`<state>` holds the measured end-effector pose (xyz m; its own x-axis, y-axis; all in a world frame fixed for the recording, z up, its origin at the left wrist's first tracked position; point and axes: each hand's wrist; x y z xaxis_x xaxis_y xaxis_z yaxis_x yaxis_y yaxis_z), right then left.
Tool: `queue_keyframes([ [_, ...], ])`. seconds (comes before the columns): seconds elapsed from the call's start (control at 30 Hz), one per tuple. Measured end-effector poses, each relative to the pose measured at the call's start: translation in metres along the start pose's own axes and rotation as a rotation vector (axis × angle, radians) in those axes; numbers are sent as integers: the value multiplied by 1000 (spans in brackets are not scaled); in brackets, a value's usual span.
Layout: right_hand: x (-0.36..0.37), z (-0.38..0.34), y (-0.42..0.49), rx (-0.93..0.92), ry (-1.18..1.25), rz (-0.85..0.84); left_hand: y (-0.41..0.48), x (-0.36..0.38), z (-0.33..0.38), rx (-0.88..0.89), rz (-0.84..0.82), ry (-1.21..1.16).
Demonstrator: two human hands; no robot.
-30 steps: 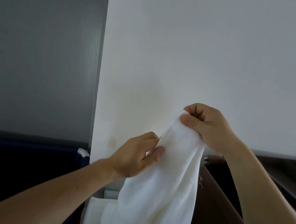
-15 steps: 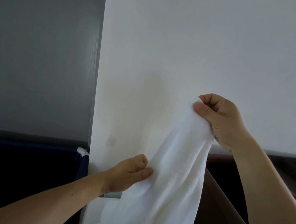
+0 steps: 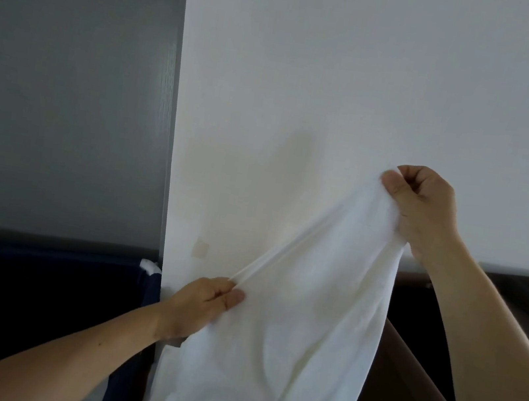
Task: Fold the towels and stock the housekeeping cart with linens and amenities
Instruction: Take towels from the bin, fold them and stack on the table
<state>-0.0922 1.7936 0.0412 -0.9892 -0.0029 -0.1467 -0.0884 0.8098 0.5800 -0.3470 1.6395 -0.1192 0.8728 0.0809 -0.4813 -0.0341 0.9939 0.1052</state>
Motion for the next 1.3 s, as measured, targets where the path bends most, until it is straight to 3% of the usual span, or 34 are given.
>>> queue_keyframes([
  [0.23, -2, 16, 9, 38, -58, 77, 1, -18, -13, 190, 270, 133],
  [0.57, 3, 28, 17, 34, -128, 95, -1, -19, -29, 207, 385, -30],
  [0.9, 4, 34, 21, 19, -192, 144, 5, -33, -25, 71, 390, -152],
  [1.03, 5, 37, 13, 71, -409, 104, 10, -39, -14, -11, 477, -83],
  [1.13, 28, 33, -18, -29, -524, -49, 23, -36, 13, 27, 447, 177],
  [1.2, 50, 32, -49, -94, -439, -323, 35, -26, 34, 101, 383, 264],
  [1.3, 72, 39, -83, -4, -345, -588, 46, -10, 54, 156, 345, 248],
])
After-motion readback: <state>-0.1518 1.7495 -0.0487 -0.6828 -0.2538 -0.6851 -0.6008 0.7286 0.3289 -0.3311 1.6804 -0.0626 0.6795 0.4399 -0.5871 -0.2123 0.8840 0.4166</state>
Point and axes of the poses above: each hand's wrist, its own y-axis towards the middle knuckle, its own x-axis out of the palm, z = x × y, and after that the axes turned 1 degree about x, right-handed
